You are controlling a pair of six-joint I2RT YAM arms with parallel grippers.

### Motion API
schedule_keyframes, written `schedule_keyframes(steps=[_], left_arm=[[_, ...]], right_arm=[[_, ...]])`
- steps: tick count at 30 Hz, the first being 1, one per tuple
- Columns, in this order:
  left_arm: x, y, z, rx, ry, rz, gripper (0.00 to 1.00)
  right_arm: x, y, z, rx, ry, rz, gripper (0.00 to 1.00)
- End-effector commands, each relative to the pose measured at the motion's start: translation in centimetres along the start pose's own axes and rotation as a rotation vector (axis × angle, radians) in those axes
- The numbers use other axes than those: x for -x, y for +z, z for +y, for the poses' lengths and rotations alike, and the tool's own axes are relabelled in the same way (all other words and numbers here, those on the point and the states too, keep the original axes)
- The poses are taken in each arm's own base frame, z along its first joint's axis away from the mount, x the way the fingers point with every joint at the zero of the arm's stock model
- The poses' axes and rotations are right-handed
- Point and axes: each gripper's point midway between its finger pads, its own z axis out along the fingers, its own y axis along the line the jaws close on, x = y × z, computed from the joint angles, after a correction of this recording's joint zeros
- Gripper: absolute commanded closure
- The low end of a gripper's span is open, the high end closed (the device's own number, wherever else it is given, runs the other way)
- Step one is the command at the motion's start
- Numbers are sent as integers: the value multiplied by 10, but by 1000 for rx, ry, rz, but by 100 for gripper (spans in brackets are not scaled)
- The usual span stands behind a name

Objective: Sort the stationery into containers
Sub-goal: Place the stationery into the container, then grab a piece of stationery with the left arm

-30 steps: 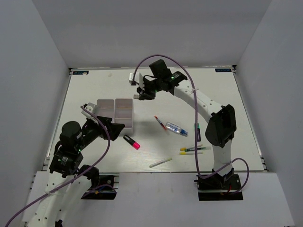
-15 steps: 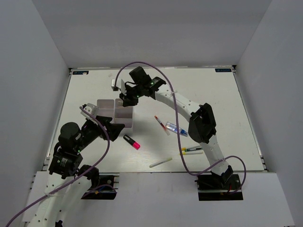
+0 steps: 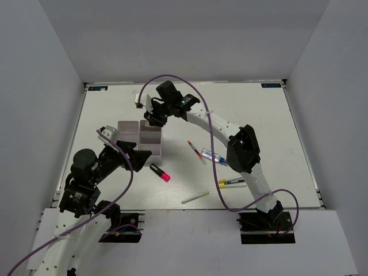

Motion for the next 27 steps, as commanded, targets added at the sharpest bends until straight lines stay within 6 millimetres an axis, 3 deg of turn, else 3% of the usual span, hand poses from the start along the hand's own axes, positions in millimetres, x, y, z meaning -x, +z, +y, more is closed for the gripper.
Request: schedule_keyframes(steps=[1, 8, 11, 12, 13, 15, 16, 17, 18, 19, 21, 22, 23, 24, 25, 27], left_arm=[[0, -1, -2, -13, 11, -4, 11], [-1, 1, 1, -2, 8, 2, 9], [-2, 3, 1, 1, -19, 10, 0], [-3, 4, 3, 9, -28, 3, 0], [-2, 7, 3, 8, -42, 2, 0], [0, 14, 3, 5, -112, -8, 0], [-4, 18, 2, -10, -137, 3, 0], [-11, 27, 5, -8, -175, 36, 0], [-9, 33, 1, -34, -206, 36, 0], [-12, 39, 1, -51, -223, 59, 0], [-32, 56, 2, -71, -272, 162, 0], [-33, 60, -1, -88, -274, 176, 0], [-32, 64, -2, -100, -276, 183, 0], [-36, 67, 0, -93, -293, 199, 1], [-33, 72, -2, -100, -294, 210, 1], [-32, 78, -5, -97, -292, 223, 4]], right_arm=[[15, -6, -7, -25, -27, -42, 60], [24, -20, -2, -13, -18, -50, 56], [33, -39, 3, -20, 8, -61, 56], [40, -55, -4, -62, 18, -73, 56], [23, -53, -1, -69, 105, -39, 54], [19, -81, -5, -152, 181, -28, 54], [-7, -81, -1, -157, 237, 14, 54], [-1, -100, 1, -179, 269, -12, 54], [-13, -115, 7, -199, 316, -21, 54], [-38, -117, 7, -224, 357, -8, 54], [-11, -171, -2, -339, 379, -144, 50], [-43, -184, -3, -428, 421, -116, 46], [-47, -195, -11, -485, 476, -154, 41], [-50, -216, -2, -531, 491, -178, 33], [-61, -219, -3, -546, 504, -194, 31], [-72, -233, 0, -563, 518, -191, 34]])
